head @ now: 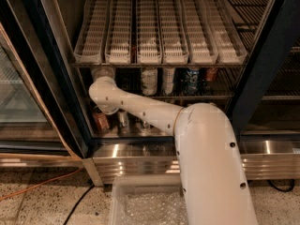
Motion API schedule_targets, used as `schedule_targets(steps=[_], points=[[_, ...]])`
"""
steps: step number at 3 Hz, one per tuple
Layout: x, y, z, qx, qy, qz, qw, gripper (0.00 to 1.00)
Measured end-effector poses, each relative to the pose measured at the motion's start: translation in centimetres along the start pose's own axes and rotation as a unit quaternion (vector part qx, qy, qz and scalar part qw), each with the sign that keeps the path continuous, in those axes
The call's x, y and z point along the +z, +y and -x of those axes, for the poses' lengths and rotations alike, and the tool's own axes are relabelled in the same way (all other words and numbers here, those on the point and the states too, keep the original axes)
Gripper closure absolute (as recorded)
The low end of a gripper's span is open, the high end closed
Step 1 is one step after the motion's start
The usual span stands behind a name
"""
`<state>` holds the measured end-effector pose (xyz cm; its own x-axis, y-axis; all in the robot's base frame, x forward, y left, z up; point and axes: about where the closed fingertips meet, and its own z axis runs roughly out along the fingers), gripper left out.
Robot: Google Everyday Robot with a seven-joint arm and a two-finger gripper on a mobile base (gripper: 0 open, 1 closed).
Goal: Pick redbull can from middle shelf of fridge
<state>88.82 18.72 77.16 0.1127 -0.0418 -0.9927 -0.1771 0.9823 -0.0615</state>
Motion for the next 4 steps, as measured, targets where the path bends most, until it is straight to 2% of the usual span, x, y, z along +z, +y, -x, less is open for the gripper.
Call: schedule_targets(steps=[1,4], points=[[0.0,0.0,0.0,0.000,0.000,0.000,1.0000,0.81],[-1.1,0.2,-0.4,-0.003,0.010,-0.011,0.9999,0.11]])
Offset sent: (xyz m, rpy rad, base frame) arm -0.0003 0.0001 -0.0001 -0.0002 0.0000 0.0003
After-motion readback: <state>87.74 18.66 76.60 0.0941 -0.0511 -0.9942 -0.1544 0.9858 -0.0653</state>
